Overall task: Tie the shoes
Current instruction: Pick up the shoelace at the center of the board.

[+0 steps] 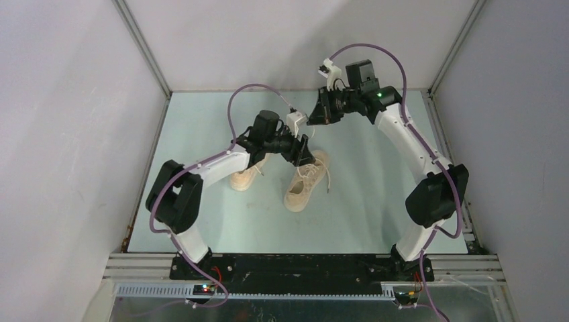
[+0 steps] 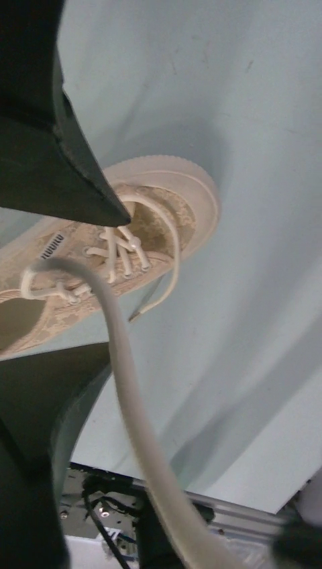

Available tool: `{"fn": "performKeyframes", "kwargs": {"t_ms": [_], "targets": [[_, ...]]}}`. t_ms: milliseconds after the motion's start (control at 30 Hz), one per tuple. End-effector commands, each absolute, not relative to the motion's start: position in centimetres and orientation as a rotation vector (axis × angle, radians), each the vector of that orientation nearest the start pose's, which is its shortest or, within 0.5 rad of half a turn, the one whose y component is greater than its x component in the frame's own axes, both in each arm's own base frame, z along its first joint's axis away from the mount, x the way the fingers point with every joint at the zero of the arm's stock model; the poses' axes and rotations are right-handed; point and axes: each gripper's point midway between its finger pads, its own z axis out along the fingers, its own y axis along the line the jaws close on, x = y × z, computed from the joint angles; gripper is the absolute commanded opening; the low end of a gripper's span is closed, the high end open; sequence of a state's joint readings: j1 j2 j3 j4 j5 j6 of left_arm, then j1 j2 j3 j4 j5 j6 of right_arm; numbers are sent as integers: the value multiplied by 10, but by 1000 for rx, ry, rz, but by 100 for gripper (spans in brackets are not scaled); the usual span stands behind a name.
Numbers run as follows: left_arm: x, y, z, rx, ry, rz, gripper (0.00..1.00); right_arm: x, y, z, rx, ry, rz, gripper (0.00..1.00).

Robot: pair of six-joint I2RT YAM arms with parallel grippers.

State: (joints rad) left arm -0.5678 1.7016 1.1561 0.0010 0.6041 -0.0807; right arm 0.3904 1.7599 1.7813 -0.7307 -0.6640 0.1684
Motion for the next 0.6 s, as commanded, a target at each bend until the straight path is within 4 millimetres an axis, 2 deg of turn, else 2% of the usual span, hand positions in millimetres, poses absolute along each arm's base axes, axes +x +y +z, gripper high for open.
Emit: {"fn": "performKeyframes", "kwargs": {"t_ms": [0, 133, 267, 433, 533, 567], "targets": [[349, -342, 170, 850, 1928, -981, 67, 370, 284, 311, -617, 2111, 1157, 0], [334, -339, 162, 881, 1949, -1043, 63, 382, 271, 312, -536, 2121, 1147, 0], [320, -339, 164, 922, 1916, -1133, 56, 389, 258, 307, -479, 2143, 1121, 0], [315, -336, 161, 940, 1910, -1208, 48, 391, 243, 295, -404, 2183, 1090, 0], [314, -331, 157, 940, 1910, -1227, 34, 393, 236, 291, -383, 2191, 1066, 0], [313, -329, 157, 940, 1909, -1236, 26, 393, 235, 288, -377, 2200, 1062, 0]]}}
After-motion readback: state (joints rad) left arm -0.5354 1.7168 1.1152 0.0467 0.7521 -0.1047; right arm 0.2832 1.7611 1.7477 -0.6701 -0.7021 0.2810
